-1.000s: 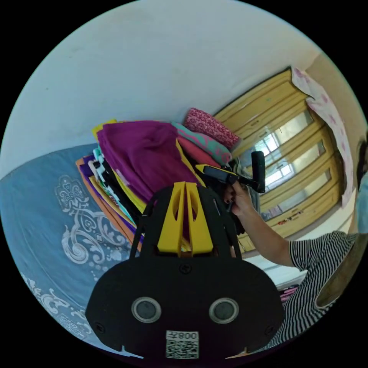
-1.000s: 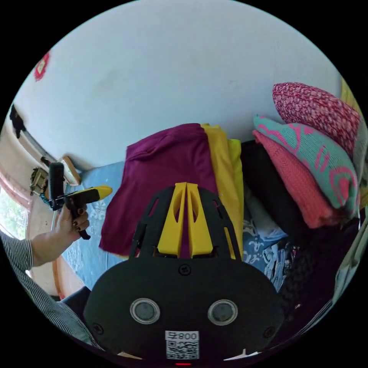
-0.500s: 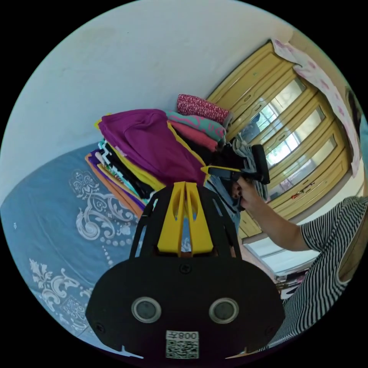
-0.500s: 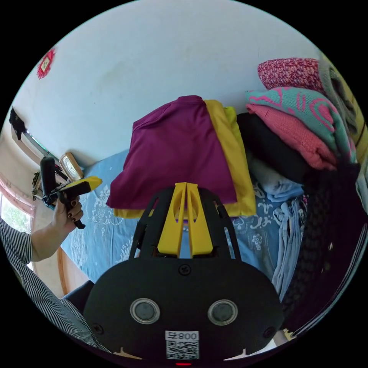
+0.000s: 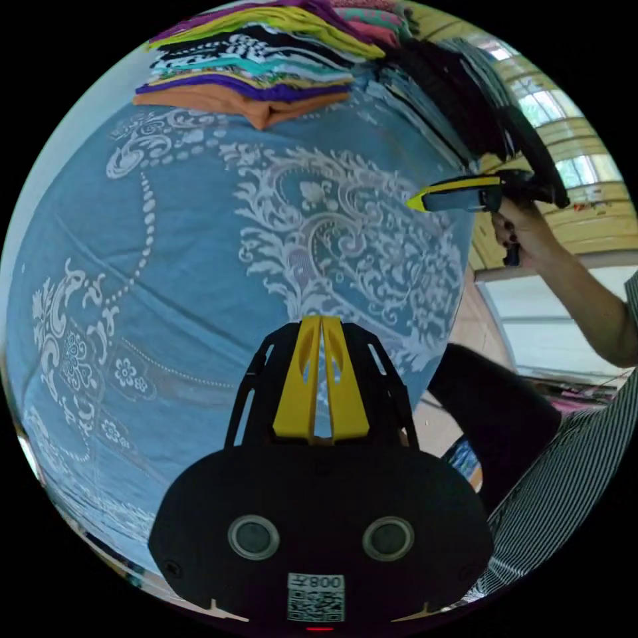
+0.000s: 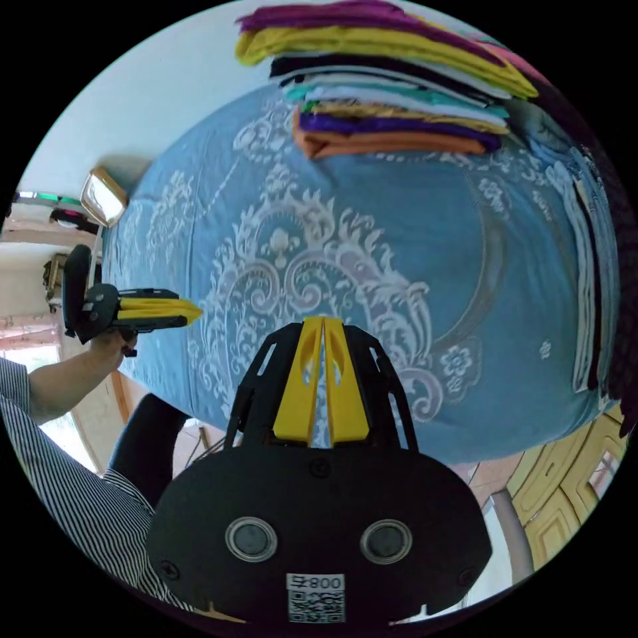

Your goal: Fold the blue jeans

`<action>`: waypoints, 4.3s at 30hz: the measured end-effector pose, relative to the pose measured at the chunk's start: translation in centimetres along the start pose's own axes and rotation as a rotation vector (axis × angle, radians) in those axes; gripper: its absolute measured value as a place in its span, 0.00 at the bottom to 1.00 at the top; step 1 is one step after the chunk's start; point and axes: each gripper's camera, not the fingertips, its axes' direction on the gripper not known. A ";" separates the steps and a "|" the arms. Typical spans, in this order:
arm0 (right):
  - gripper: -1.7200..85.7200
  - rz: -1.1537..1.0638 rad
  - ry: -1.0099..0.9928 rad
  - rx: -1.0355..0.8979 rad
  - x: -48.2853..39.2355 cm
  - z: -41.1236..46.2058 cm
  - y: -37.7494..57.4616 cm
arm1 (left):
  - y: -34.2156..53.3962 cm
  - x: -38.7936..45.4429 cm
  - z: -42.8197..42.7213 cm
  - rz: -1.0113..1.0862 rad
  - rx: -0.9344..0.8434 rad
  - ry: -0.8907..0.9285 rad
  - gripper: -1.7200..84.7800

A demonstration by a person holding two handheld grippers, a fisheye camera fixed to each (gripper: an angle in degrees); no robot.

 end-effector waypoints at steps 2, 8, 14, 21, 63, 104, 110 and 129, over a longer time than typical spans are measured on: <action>0.02 -0.041 0.027 -0.062 -1.6 1.1 1.3 | 0.5 1.6 2.1 0.062 -0.033 -0.071 0.02; 0.02 -0.069 0.170 0.072 -3.0 -1.4 4.5 | 2.8 4.7 5.8 0.076 0.155 -0.098 0.02; 0.02 -0.041 0.213 0.226 -1.8 -5.2 7.2 | 5.1 8.1 10.0 0.078 0.288 -0.161 0.02; 0.02 0.072 0.187 0.299 1.6 -9.8 8.3 | 5.7 13.6 15.5 0.036 0.259 -0.374 0.02; 0.04 0.311 0.592 0.790 50.1 -71.8 -16.9 | 20.5 8.9 52.9 -0.244 0.263 -0.180 0.02; 0.03 -0.594 -0.679 0.994 24.3 -109.0 -26.2 | 82.1 5.1 87.5 -0.341 1.001 -0.064 0.13; 0.03 -0.737 -0.880 0.796 15.0 -106.0 -29.8 | 92.8 5.2 94.5 -0.551 0.998 -0.273 0.14; 0.03 -0.979 -0.861 0.574 -9.8 -109.8 -29.6 | 108.4 1.6 113.7 -0.569 1.040 -0.108 0.13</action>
